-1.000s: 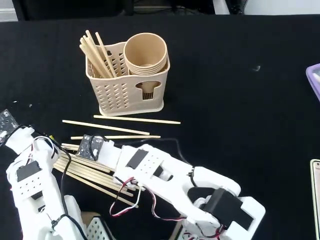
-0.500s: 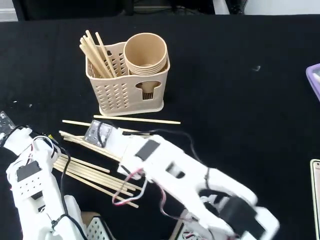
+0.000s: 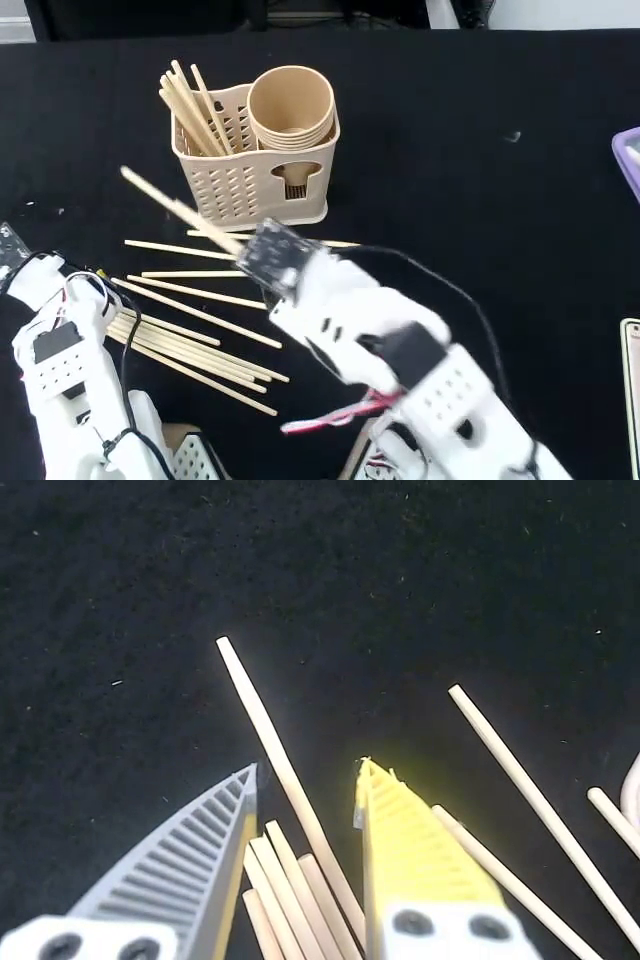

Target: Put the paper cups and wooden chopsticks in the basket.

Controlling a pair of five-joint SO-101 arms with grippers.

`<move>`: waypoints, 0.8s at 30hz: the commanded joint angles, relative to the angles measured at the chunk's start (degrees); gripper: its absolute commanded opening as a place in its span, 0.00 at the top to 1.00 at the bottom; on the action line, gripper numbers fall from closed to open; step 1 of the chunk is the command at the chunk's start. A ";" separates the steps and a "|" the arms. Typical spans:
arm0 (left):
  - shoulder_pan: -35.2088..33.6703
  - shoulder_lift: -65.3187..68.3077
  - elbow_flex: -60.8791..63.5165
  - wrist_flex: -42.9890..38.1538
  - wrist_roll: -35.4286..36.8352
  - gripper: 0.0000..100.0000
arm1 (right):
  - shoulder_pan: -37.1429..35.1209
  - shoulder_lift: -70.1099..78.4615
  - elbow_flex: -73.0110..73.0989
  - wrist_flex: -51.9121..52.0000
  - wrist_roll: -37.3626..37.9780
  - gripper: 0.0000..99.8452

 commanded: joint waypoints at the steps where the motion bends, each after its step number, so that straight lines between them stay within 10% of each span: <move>1: -0.04 -0.97 -0.66 -1.05 0.70 0.84 | 1.23 -7.52 -6.20 -6.59 -0.09 0.99; 17: -0.04 -0.97 -0.13 -1.05 0.62 0.84 | 1.23 19.12 -7.34 -74.29 -11.43 0.99; 24: -0.04 -0.97 -0.13 -1.05 0.53 0.84 | 5.54 39.43 -20.79 -78.86 -11.78 0.99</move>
